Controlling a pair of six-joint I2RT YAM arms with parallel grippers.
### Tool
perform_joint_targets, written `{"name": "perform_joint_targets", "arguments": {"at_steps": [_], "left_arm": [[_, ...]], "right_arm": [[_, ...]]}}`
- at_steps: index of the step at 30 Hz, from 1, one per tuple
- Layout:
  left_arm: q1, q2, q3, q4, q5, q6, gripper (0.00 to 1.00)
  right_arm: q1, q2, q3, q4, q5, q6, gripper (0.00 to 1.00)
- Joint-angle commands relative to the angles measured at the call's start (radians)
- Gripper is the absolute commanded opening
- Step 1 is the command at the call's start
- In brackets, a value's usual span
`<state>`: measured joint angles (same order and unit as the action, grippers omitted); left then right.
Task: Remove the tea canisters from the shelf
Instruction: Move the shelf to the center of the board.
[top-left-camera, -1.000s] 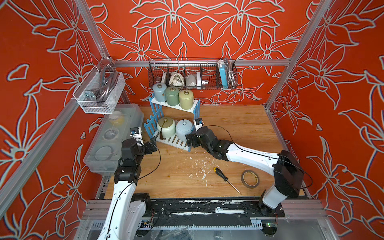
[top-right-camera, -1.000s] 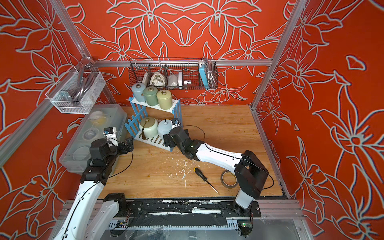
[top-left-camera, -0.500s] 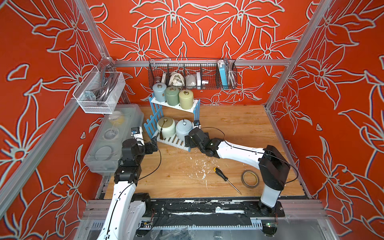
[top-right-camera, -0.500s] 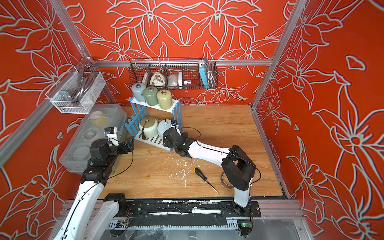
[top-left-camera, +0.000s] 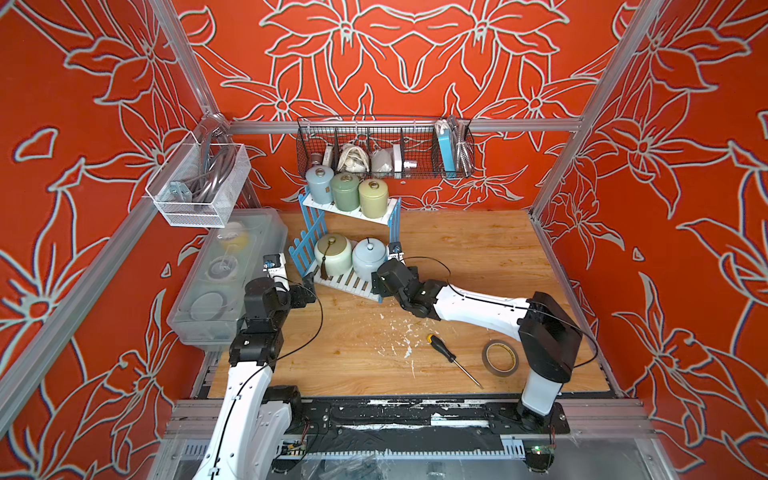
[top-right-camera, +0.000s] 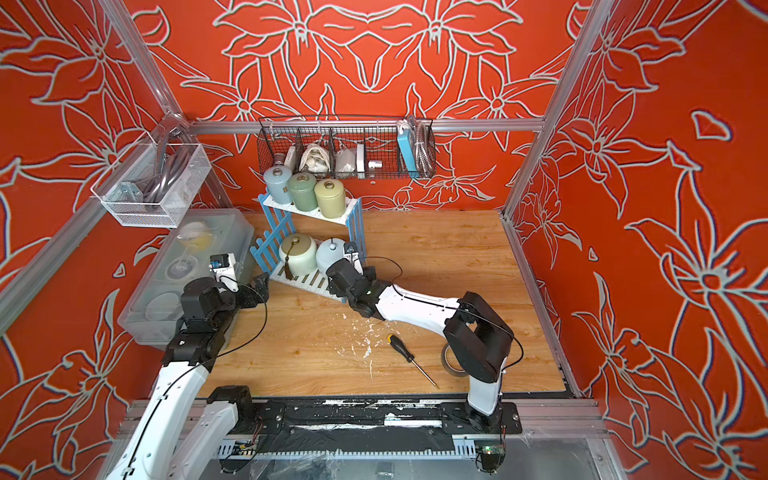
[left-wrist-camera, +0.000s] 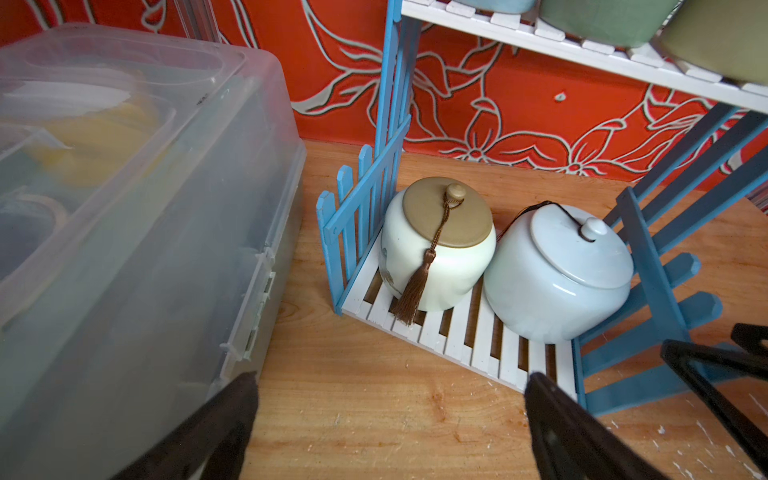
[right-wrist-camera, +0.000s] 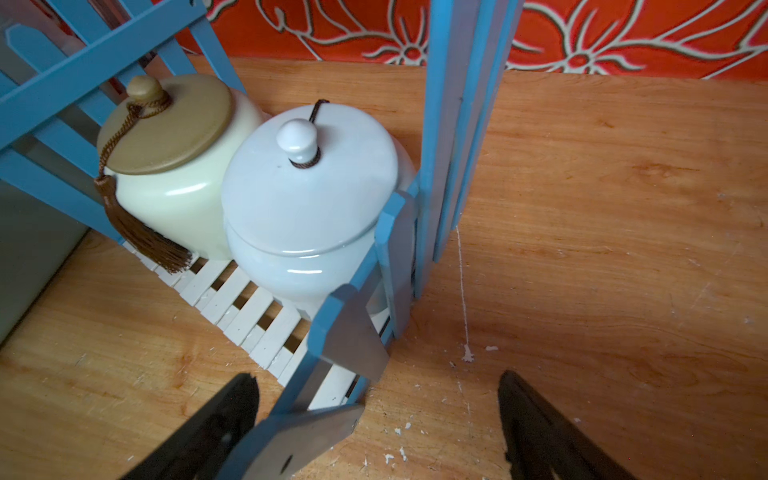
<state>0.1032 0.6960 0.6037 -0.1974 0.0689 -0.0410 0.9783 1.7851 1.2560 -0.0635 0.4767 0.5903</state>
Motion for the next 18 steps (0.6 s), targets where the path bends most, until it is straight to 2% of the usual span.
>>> {"name": "perform_joint_targets", "arguments": {"at_steps": [1,5,14,18], "left_arm": [[-0.008,-0.005,-0.005,0.031,-0.006,0.014,0.99],[-0.010,0.005,-0.006,0.022,-0.015,0.016,0.99],[-0.023,-0.008,-0.012,0.035,-0.009,0.021,0.99],[-0.021,-0.007,-0.006,0.026,-0.015,0.018,0.99]], "right_arm": [[-0.015,-0.061,-0.057,0.005,0.100,-0.036,0.87],[-0.027,-0.066,-0.049,-0.041,0.112,-0.037,0.81],[-0.057,-0.100,-0.114,0.003,0.106,-0.027,0.68],[-0.085,-0.102,-0.127,0.003,0.079,-0.035,0.55]]}}
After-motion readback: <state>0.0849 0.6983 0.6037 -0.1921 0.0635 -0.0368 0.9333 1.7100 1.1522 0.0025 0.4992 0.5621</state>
